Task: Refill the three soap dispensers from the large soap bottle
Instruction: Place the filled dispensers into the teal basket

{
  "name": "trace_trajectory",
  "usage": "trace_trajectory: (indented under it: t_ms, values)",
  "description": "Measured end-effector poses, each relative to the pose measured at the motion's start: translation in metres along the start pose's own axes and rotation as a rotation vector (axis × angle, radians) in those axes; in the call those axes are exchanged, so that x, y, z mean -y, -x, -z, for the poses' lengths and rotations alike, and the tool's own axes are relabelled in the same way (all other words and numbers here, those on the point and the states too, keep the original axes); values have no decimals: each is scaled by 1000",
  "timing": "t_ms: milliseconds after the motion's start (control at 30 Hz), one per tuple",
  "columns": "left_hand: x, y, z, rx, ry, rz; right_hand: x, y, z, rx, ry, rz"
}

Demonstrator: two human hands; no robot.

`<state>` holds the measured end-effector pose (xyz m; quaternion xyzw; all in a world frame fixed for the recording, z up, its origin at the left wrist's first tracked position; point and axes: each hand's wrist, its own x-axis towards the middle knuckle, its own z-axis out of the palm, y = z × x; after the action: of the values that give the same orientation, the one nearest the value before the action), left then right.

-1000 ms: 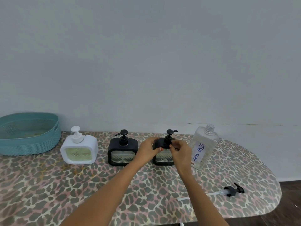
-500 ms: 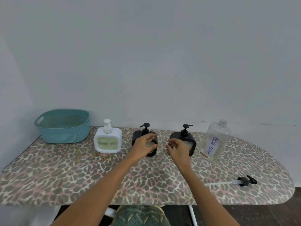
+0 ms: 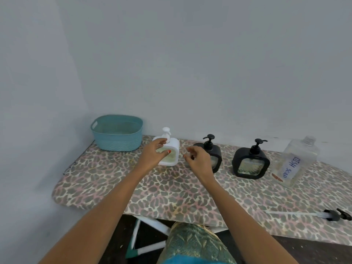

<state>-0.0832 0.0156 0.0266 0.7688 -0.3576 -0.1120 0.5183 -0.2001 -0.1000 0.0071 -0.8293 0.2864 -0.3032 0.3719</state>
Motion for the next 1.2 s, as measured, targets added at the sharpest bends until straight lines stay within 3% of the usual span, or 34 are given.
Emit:
trace_trajectory:
  t_ms: [267,667,1200]
  values:
    - [38,-24,34,-55,-103,55,7,-36,-36,77,1,-34]
    - [61,-70,20,142,-98,96,-9,-77,-61,263,35,-95]
    - [43,-58,41,45,-164,42,16,-71,-48,342,12,1]
